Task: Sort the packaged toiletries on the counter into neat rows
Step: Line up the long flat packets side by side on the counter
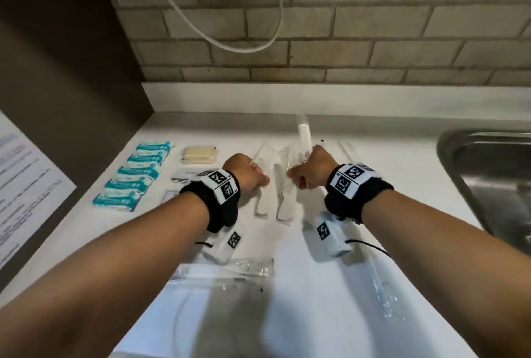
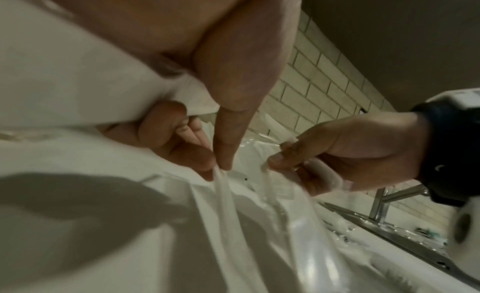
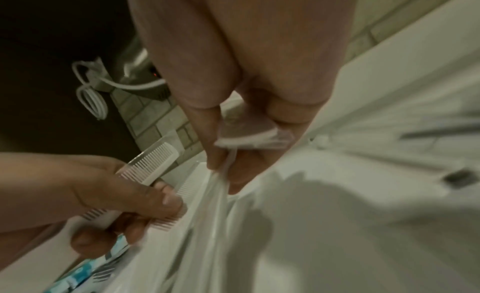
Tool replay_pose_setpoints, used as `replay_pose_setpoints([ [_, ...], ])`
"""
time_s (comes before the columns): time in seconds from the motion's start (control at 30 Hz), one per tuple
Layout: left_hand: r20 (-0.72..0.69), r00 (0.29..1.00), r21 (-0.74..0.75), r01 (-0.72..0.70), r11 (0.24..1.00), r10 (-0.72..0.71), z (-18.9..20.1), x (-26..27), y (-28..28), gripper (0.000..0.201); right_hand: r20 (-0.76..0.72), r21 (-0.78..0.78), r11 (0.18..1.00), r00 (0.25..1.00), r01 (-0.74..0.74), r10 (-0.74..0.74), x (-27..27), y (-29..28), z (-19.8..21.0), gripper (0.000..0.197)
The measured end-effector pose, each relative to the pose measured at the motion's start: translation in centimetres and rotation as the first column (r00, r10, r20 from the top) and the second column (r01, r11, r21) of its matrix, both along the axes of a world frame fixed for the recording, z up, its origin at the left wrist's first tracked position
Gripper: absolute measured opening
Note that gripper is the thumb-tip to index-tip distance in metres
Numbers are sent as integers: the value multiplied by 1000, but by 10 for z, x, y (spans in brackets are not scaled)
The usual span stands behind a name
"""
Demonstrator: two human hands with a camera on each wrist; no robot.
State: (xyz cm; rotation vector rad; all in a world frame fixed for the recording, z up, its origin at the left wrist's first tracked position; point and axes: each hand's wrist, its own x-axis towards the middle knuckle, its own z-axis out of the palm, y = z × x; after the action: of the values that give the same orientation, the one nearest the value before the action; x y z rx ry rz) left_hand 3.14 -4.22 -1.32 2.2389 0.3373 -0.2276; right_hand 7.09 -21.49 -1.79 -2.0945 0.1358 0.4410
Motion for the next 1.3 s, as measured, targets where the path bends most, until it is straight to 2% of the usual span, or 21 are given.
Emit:
replay_pose_setpoints([
  [0.2, -94, 995, 27, -12, 1000, 15, -13, 15, 2, 16, -53, -82, 996, 998, -43, 39, 25, 21, -25, 49],
  [0.3, -114, 993, 128, 28, 991, -13, -13, 20, 1, 22, -32, -126, 991, 998, -55, 51, 30, 24, -31, 52],
  [0.4, -118, 993, 208, 25, 978, 0, -12, 21, 3, 53, 15, -143, 987, 997, -70, 73, 32, 22, -31, 56],
  [0.43, -110, 994, 185, 10, 983, 10, -12, 20, 4, 63, 33, -139, 987, 996, -79, 84, 33, 18, -29, 57],
  [0.5, -93, 992, 43, -80, 996, 84, -10, 20, 5, 76, 54, -129, 986, 992, -110, 118, 36, 9, -25, 57],
  [0.53, -87, 988, -55, -135, 989, 130, -8, 22, 6, 73, 56, -132, 983, 989, -127, 135, 38, 4, -21, 55],
  [0.6, -90, 973, -223, -227, 948, 211, -5, 26, 6, 53, 49, -172, 972, 984, -162, 173, 41, -5, -13, 55],
  [0.67, -77, 976, -294, -219, 930, 206, 1, 25, 4, 32, 30, -266, 941, 974, -209, 225, 45, -11, -7, 60],
  [0.73, -37, 981, -329, -190, 925, 189, 3, 24, 3, 19, 22, -352, 905, 965, -239, 263, 47, -11, -5, 61],
  [0.8, 9, 990, -207, -134, 969, 139, 2, 25, 6, 18, 24, -407, 882, 962, -238, 271, 46, -7, -6, 61],
  [0.83, 26, 994, -102, -104, 989, 107, 0, 26, 8, 22, 30, -424, 876, 964, -228, 265, 46, -5, -8, 60],
  [0.9, 33, 997, 3, -76, 997, 76, -7, 28, 12, 33, 47, -443, 873, 967, -206, 252, 43, -1, -14, 61],
  [1.0, 24, 996, 9, -88, 996, 88, -14, 31, 17, 23, 54, -420, 889, 973, -182, 225, 42, 4, -19, 58],
  [1.1, 57, 983, -47, -173, 984, 176, -19, 34, 21, 14, 55, -401, 900, 976, -171, 211, 41, 6, -18, 56],
  [1.3, 19, 987, 114, -161, 980, 160, -17, 35, 24, 11, 63, -442, 883, 976, -161, 210, 38, 14, -20, 60],
])
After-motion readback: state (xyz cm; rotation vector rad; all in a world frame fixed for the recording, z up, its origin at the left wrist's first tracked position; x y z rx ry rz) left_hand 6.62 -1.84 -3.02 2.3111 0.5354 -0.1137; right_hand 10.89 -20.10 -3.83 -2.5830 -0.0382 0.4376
